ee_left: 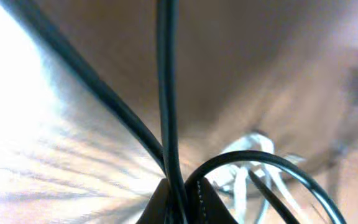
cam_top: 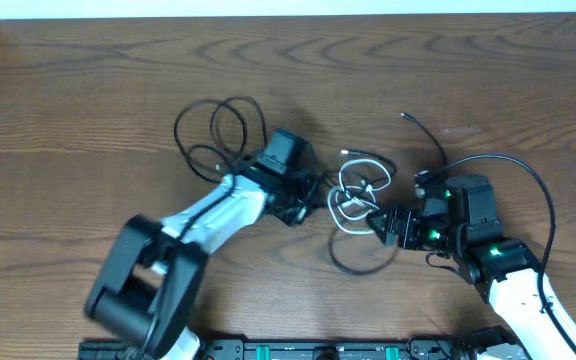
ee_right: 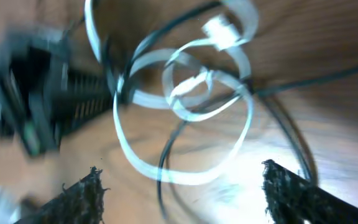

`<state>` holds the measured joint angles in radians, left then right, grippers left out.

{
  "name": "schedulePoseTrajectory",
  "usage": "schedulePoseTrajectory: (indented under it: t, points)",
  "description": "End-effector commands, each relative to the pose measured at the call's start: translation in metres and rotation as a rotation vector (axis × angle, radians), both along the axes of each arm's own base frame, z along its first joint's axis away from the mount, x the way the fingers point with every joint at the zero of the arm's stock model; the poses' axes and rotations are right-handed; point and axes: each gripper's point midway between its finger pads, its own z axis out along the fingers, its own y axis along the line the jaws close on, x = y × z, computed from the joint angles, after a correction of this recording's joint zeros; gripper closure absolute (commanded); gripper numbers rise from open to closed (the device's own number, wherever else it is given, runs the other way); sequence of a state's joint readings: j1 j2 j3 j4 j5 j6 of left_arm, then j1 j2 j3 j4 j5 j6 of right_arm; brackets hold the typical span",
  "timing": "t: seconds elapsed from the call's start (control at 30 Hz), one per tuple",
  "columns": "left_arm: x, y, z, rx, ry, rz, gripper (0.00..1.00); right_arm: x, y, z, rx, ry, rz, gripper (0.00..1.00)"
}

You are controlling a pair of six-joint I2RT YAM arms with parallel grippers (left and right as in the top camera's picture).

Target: Untangle cables

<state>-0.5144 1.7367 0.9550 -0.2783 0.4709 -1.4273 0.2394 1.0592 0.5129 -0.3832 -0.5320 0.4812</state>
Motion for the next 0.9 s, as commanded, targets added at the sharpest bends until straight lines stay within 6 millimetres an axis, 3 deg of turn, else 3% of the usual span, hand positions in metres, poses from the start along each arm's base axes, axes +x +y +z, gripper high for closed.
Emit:
schedulePoseTrajectory:
  t: [0.0, 0.27, 0.5, 0.73, 0.87]
  points:
    - [0.014, 0.006, 0.033, -0.004, -0.194, -0.102, 0.92, -0.02, 0.027, 0.02, 0.127, -0.078, 0.237, 0.16]
    - [0.022, 0.01, 0.082, -0.052, -0.289, -0.006, 0.92, -0.026, 0.043, 0.043, 0.224, -0.201, 0.382, 0.1]
    - [0.021, 0.01, 0.097, -0.074, -0.317, 0.003, 0.92, -0.011, 0.061, 0.069, 0.23, -0.4, 0.443, 0.13]
    - [0.015, 0.003, 0.1, -0.122, -0.282, -0.005, 0.92, 0.008, 0.065, 0.05, 0.04, -0.453, 0.364, 0.15]
    - [0.012, 0.0, 0.101, -0.142, -0.272, -0.019, 0.92, 0.011, 0.072, 0.048, 0.002, -0.479, 0.361, 0.23]
